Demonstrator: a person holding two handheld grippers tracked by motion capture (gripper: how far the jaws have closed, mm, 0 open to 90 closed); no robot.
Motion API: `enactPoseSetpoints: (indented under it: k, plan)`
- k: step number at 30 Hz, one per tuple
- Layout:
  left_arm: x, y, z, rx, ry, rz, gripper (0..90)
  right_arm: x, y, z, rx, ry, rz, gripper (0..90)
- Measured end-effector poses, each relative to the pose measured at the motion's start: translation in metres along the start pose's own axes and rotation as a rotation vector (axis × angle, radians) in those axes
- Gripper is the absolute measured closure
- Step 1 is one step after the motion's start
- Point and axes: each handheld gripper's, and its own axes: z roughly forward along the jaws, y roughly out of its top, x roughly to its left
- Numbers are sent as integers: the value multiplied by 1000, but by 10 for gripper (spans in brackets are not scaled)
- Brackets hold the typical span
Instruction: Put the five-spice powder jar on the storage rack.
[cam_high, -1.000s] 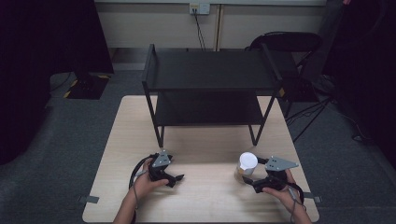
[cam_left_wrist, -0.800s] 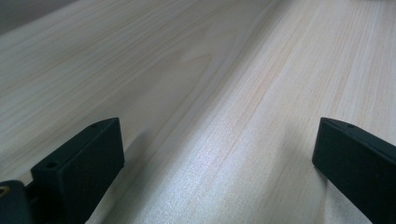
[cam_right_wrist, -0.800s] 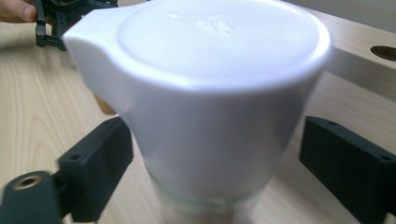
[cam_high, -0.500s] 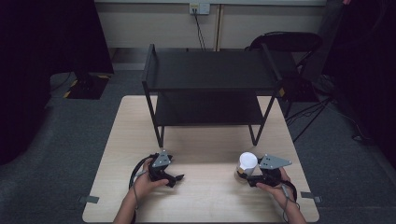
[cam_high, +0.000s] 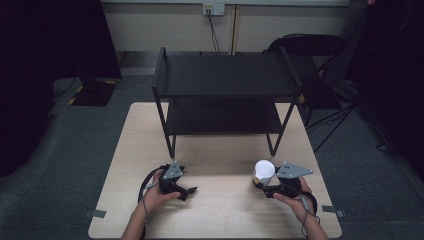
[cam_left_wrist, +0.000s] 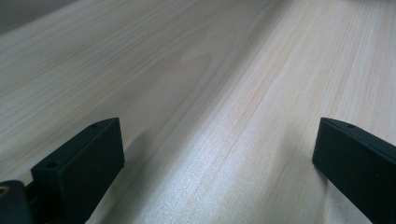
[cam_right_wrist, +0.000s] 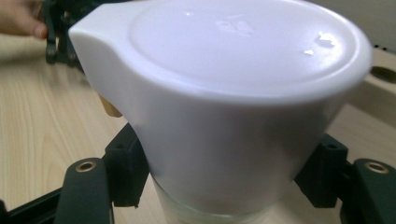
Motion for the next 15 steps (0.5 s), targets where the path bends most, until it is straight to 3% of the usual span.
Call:
enactPoseSetpoints:
  k: [9,15]
  plan:
    - [0,0,0,0,0,-1,14,0,53,-6,-27,-88,69,306]
    - [0,0,0,0,0,-1,14,2,82,-1,-43,-144,64,306]
